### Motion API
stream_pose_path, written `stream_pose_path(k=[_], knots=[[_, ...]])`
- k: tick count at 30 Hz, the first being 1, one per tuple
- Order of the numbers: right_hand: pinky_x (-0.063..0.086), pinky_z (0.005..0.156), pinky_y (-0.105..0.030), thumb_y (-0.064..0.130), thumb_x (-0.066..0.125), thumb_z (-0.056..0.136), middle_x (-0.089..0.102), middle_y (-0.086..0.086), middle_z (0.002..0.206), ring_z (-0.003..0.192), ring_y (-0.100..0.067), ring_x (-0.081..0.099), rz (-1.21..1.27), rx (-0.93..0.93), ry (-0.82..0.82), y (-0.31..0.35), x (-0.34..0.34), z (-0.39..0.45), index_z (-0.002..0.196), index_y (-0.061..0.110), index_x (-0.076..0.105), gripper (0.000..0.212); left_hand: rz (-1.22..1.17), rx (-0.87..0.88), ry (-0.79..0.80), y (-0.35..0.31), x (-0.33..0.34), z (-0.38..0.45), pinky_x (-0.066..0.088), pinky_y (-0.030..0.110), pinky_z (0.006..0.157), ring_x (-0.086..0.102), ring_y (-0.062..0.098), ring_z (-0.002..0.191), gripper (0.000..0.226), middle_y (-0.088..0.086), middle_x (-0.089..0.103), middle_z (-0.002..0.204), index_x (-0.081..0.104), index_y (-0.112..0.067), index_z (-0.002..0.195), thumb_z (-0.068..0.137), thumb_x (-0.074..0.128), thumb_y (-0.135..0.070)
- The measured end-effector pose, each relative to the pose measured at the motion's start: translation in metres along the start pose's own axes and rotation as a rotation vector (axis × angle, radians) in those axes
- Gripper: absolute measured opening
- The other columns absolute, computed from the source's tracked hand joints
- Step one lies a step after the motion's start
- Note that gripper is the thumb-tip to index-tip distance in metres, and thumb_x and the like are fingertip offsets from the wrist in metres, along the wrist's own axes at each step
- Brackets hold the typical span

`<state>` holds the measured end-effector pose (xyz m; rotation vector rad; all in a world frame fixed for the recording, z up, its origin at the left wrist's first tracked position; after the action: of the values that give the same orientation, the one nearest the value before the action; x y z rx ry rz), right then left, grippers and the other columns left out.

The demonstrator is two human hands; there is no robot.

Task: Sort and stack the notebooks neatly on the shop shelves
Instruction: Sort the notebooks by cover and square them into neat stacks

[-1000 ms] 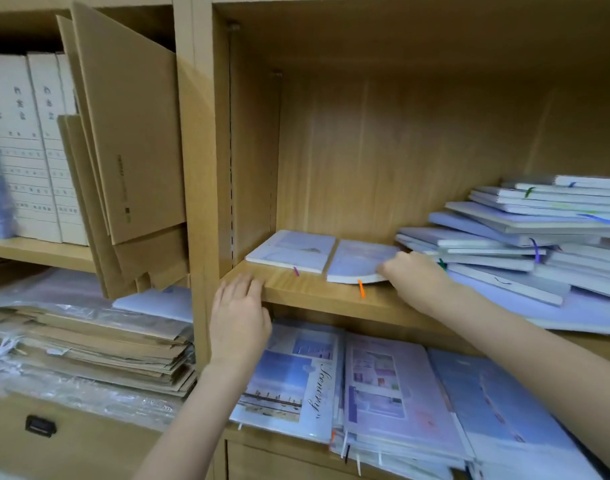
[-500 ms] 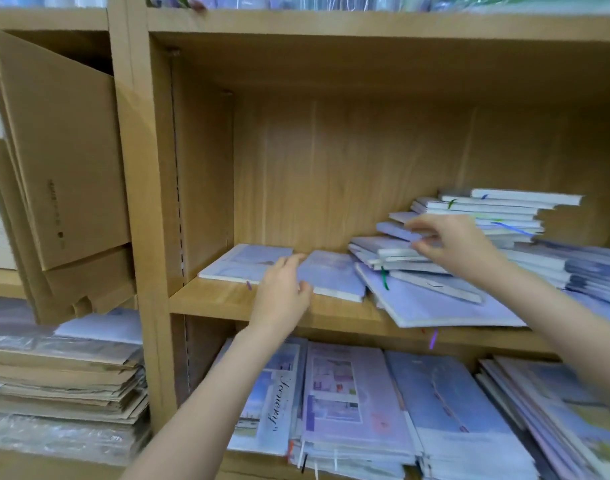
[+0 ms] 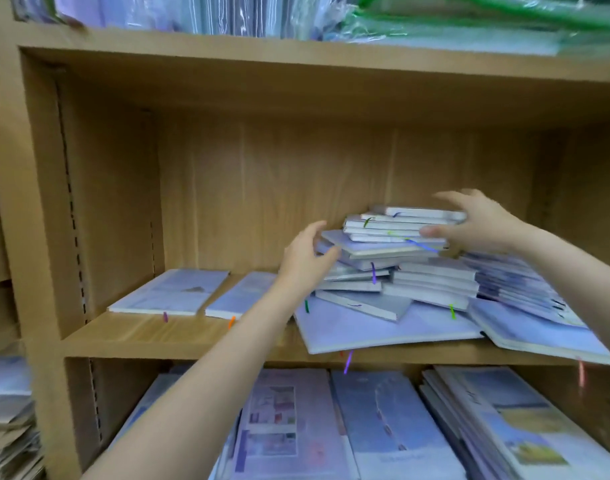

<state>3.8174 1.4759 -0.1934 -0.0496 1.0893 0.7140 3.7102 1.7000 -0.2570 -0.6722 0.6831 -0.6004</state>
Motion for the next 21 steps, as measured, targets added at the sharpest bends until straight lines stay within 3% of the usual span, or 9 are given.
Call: stream_pose_path(k=[3,8,10,13,15,18,19,21], knots=[[0.031,0.107,-0.036,0.05,0.065,0.08,0.044,-0.011,0.142,0.122,-0.025,0.045,0.077,-0.044,0.062,0.002,0.006,0.005,0.138,0.021,0.043,0.068,-0.113,-0.108,0.09,-0.002,0.02,0.008,0.036,0.032,0.104,0.043,0.017,0.126,0.064,0.005,0.044,0.137,0.032,-0.02,0.143,0.087,0.062,-0.025],[0.032,0.101,-0.03,0.044,0.067,0.081,0.051,-0.005,0.138,0.129,-0.026,0.042,0.064,-0.111,0.045,0.016,0.009,0.009,0.134,0.018,0.049,0.062,-0.254,-0.201,0.174,-0.004,0.04,0.016,0.034,0.023,0.096,0.042,0.014,0.127,0.074,0.006,0.039,0.144,0.02,-0.012,0.147,0.087,0.063,-0.017],[0.033,0.099,-0.029,0.044,0.068,0.08,0.053,-0.003,0.135,0.127,-0.025,0.043,0.091,-0.116,0.054,0.015,0.01,0.01,0.132,0.019,0.051,0.061,-0.287,-0.244,0.198,-0.002,0.046,0.019,0.041,0.019,0.086,0.052,0.014,0.111,0.065,0.004,0.051,0.131,0.03,-0.011,0.143,0.086,0.063,-0.015],[0.033,0.097,-0.03,0.043,0.072,0.077,0.054,-0.005,0.132,0.127,-0.026,0.042,0.125,-0.099,-0.004,0.009,0.008,0.012,0.129,0.019,0.054,0.06,-0.34,-0.273,0.216,-0.002,0.053,0.023,0.045,0.012,0.062,0.059,0.01,0.085,0.033,-0.002,0.063,0.105,0.052,-0.017,0.116,0.086,0.063,-0.01],[0.033,0.098,-0.03,0.043,0.074,0.074,0.052,-0.007,0.134,0.128,-0.026,0.041,0.15,-0.083,-0.027,0.005,0.01,0.016,0.128,0.019,0.055,0.063,-0.344,-0.281,0.211,0.002,0.054,0.027,0.047,0.017,0.07,0.059,0.015,0.09,0.038,0.0,0.064,0.107,0.052,-0.015,0.119,0.084,0.065,-0.011],[0.034,0.101,-0.032,0.041,0.077,0.071,0.045,-0.007,0.14,0.129,-0.024,0.04,0.289,-0.017,0.023,-0.004,0.018,0.024,0.131,0.021,0.052,0.068,-0.264,-0.275,0.171,0.002,0.049,0.032,0.044,0.026,0.088,0.054,0.018,0.107,0.068,0.003,0.054,0.126,0.036,-0.014,0.14,0.081,0.069,-0.014],[0.035,0.099,-0.03,0.039,0.078,0.072,0.044,-0.006,0.14,0.127,-0.023,0.041,0.365,0.004,0.052,-0.005,0.022,0.026,0.133,0.021,0.05,0.07,-0.225,-0.268,0.155,0.001,0.046,0.035,0.046,0.024,0.087,0.053,0.018,0.11,0.073,0.004,0.05,0.129,0.032,-0.015,0.143,0.08,0.07,-0.013],[0.036,0.092,-0.026,0.033,0.079,0.072,0.044,-0.005,0.136,0.12,-0.02,0.044,0.51,0.042,0.099,-0.006,0.031,0.027,0.135,0.02,0.046,0.072,-0.198,-0.264,0.193,-0.005,0.044,0.039,0.051,0.015,0.067,0.058,0.017,0.097,0.067,0.004,0.055,0.119,0.037,-0.013,0.139,0.08,0.069,-0.009]])
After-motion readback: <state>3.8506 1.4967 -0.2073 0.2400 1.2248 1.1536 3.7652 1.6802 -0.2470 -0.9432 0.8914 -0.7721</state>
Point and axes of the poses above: each hand's wrist, its own z-axis towards the middle knuckle, its own x-axis out of the palm, y = z × x, the point moved 9 cm from there along z, towards the middle knuckle
